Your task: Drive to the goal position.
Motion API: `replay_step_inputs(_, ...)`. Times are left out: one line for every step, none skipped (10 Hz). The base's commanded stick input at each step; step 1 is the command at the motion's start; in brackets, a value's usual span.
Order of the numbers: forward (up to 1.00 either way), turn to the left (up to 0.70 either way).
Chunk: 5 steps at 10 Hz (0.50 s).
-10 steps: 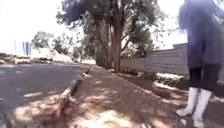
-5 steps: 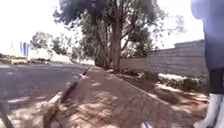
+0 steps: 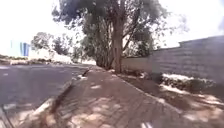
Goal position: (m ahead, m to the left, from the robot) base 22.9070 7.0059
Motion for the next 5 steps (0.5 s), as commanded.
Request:
replay_step_inputs(0.70,0.00)
replay_step_inputs(0.70,0.00)
replay_step_inputs(0.70,0.00)
replay_step_inputs(0.70,0.00)
replay_step_inputs(0.70,0.00)
